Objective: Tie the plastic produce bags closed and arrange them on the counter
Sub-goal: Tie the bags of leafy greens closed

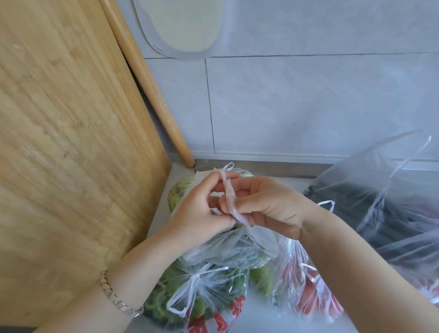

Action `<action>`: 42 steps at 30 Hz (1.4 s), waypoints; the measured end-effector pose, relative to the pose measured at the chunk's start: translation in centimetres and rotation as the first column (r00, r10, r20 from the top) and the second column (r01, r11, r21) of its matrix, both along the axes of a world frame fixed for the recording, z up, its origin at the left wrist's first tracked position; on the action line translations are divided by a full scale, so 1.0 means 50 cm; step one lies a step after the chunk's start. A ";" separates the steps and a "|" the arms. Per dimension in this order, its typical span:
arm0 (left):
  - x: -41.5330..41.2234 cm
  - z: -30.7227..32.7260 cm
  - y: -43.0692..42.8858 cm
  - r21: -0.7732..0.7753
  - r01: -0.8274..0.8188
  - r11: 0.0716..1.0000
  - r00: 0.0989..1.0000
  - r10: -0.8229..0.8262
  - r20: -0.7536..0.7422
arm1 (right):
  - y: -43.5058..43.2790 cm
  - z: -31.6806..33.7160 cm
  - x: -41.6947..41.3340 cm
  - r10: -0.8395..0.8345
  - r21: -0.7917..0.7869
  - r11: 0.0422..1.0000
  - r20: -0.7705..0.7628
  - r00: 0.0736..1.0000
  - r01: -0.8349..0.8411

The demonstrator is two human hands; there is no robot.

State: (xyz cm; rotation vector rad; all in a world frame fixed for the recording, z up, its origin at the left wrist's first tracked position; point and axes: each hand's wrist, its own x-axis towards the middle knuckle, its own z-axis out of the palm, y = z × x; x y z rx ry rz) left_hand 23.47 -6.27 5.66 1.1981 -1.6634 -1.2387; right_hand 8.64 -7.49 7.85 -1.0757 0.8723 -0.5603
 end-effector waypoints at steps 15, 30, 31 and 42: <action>0.096 -0.120 -0.010 0.642 -0.049 0.765 0.810 0.406 -0.423 | 0.010 -0.216 -0.078 -0.644 0.561 0.568 -0.153 0.749 0.603; 0.048 -0.017 -0.013 0.076 -0.012 0.997 0.987 -0.001 0.162 | -0.020 -0.111 -0.064 -0.403 -0.038 0.914 -0.205 0.892 0.404; 0.043 -0.019 -0.013 0.083 -0.101 0.991 0.993 0.095 0.073 | -0.024 -0.114 -0.064 -0.464 0.016 0.882 -0.142 0.874 0.471; 0.085 -0.154 -0.006 0.874 -0.126 0.469 0.413 0.826 -0.383 | 0.017 -0.251 -0.084 -0.687 0.607 0.525 -0.111 0.718 0.596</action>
